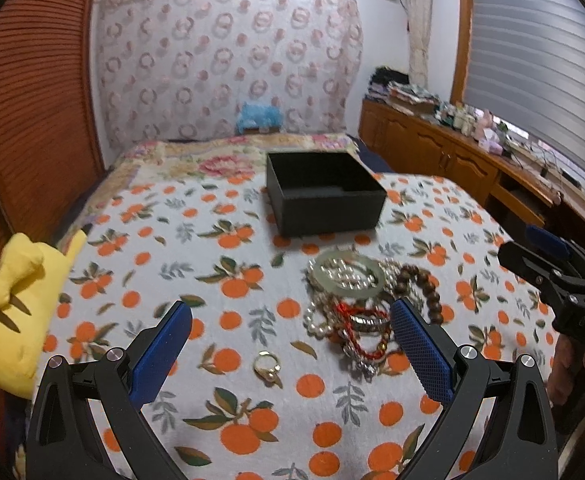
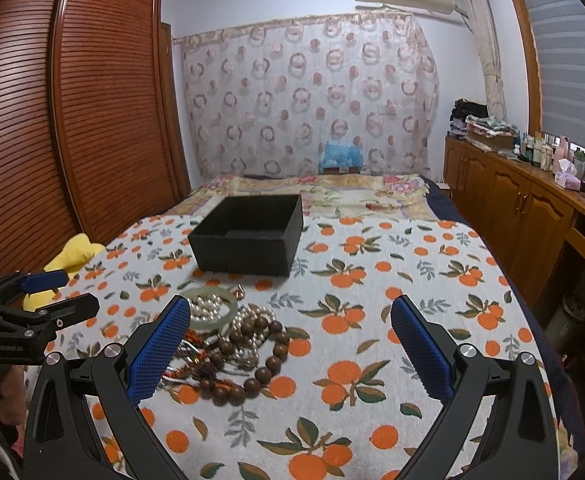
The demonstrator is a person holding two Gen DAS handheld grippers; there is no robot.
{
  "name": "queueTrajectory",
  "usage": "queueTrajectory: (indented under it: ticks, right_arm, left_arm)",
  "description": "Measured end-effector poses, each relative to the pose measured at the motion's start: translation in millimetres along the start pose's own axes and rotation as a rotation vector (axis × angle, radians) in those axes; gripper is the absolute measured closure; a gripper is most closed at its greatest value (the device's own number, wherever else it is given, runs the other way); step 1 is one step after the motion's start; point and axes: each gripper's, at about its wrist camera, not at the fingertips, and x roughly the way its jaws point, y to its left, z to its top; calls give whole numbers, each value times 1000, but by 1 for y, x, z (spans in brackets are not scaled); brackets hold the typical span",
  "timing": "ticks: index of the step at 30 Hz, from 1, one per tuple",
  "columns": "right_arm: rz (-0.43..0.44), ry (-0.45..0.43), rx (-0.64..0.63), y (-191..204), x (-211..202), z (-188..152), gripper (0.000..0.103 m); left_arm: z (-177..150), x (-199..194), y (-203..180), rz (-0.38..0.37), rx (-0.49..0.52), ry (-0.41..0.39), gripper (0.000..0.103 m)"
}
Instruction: Organize jewelry
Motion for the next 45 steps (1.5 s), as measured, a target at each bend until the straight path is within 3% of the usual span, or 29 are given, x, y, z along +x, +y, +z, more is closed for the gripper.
queueTrajectory:
  ticks: [6, 17, 20, 25, 31, 39, 45]
  right_arm:
    - [15, 50, -20, 0, 14, -10, 17]
    - [46, 140, -46, -2, 33, -25, 28]
    - [57, 150, -59, 1, 35, -27, 29]
    - [67, 162, -69, 3, 36, -28, 33]
    - [69, 164, -64, 2, 36, -28, 36]
    - [76, 194, -117, -2, 44, -20, 49]
    - [88, 235, -131, -12, 60, -12, 55]
  left_arm:
    - [-9, 18, -5, -63, 10, 56, 8]
    - [-19, 43, -12, -200, -11, 164, 60]
    - [-19, 48, -14, -226, -15, 182, 70]
    - [-18, 54, -15, -251, -28, 189, 77]
    - [-18, 53, -14, -265, -43, 171, 101]
    - [-6, 37, -30, -288, 21, 116, 101]
    - [7, 31, -47, -351, 57, 97, 101]
